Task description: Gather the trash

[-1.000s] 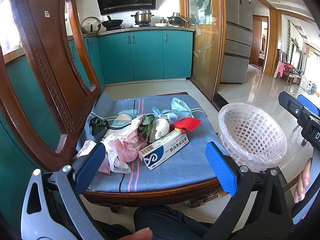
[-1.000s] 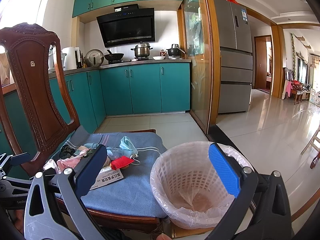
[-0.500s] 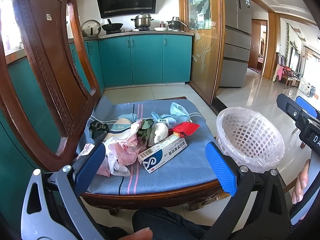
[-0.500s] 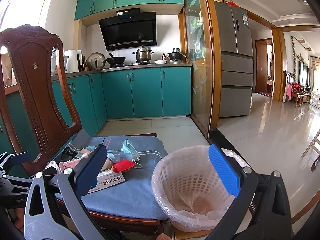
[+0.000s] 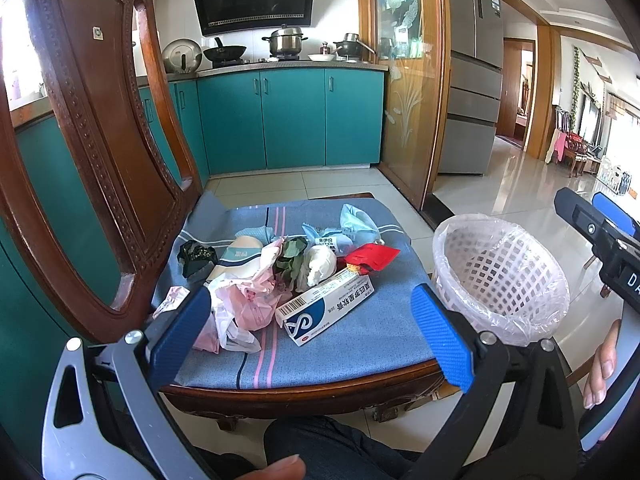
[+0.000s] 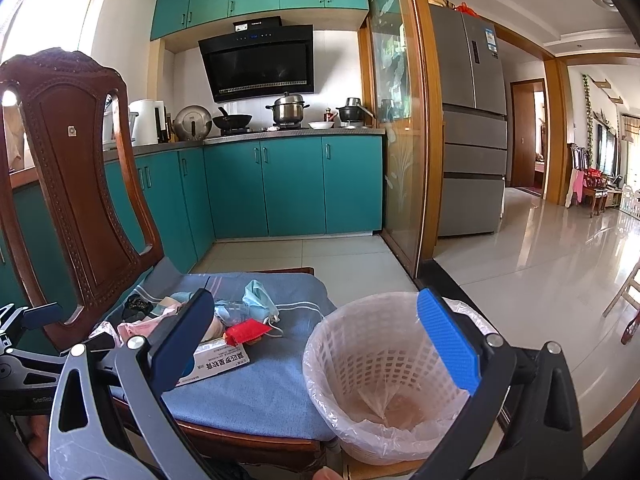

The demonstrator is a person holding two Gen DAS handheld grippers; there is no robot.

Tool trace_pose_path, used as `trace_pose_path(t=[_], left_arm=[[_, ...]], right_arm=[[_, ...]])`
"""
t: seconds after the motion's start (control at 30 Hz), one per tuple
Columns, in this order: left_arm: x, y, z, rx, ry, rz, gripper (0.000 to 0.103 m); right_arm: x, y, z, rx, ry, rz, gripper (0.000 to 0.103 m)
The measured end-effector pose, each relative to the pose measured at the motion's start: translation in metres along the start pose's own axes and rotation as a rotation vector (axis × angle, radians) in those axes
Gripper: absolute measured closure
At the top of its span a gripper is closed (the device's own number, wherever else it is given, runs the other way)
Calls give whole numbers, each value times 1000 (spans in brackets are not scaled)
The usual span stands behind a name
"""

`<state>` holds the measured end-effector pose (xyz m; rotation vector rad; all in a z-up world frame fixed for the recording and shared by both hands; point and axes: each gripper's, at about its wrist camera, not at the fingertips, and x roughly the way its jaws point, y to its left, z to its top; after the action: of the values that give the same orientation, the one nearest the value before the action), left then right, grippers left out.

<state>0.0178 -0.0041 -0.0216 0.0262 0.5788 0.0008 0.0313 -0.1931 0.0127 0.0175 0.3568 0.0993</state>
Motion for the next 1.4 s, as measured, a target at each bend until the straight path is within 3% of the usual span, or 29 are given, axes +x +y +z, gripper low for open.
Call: trace_pose_path(t=[0.83, 1.2, 1.4], left_arm=[[8, 1, -3, -3, 24, 6, 3], [36, 22, -21, -38, 136, 51, 3], [51, 41, -35, -80, 186, 56, 3]], right_arm=[[3, -2, -1, -2, 12, 8, 3], [21, 7, -1, -15, 63, 38, 3], [44, 21, -7, -23, 128, 113, 3]])
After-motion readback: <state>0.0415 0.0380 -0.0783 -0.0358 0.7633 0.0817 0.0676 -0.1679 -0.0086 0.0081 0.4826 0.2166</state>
